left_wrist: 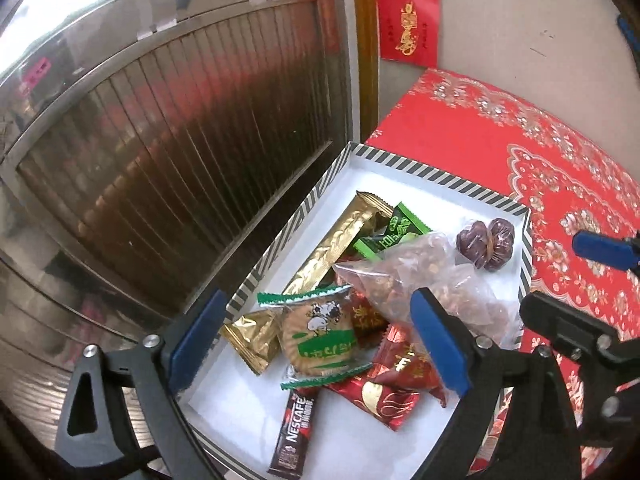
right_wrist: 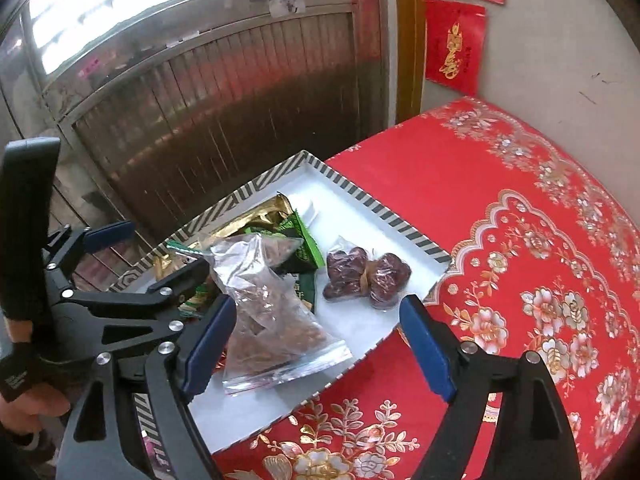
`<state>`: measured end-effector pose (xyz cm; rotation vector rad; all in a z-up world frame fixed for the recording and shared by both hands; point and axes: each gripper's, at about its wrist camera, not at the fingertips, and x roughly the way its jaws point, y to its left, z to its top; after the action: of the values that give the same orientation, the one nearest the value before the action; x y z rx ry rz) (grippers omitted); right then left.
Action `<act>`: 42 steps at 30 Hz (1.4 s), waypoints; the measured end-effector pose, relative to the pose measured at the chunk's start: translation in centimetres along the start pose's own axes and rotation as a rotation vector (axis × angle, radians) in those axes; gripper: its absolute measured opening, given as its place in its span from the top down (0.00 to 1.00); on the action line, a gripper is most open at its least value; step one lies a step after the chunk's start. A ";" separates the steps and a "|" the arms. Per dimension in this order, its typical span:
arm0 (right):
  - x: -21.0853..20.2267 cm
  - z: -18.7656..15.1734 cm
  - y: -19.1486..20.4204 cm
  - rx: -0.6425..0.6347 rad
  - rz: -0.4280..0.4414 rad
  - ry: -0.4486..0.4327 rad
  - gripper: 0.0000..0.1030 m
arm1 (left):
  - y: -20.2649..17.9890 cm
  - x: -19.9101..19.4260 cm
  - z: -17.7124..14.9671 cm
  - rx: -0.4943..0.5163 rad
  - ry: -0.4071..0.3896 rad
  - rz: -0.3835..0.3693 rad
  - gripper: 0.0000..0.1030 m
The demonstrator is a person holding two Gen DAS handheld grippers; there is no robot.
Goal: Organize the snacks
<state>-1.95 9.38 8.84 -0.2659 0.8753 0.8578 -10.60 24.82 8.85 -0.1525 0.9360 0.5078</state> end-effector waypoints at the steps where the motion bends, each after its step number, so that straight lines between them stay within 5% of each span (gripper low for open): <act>1: 0.1 -0.2 0.0 0.005 0.001 -0.003 0.18 | -0.1 0.0 -0.1 -0.001 0.005 0.006 0.09; 35: 0.2 -2.1 0.6 -0.046 0.060 0.052 0.18 | -0.8 -2.1 -3.7 -0.029 0.032 0.058 0.09; 42: 0.0 -2.5 -0.2 -0.028 0.060 0.057 0.18 | -1.6 -2.6 -3.8 0.011 -0.011 0.062 0.09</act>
<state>-3.21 7.90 7.22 -0.2906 0.9288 0.9222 -13.91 21.24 8.52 -0.1111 0.9352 0.5606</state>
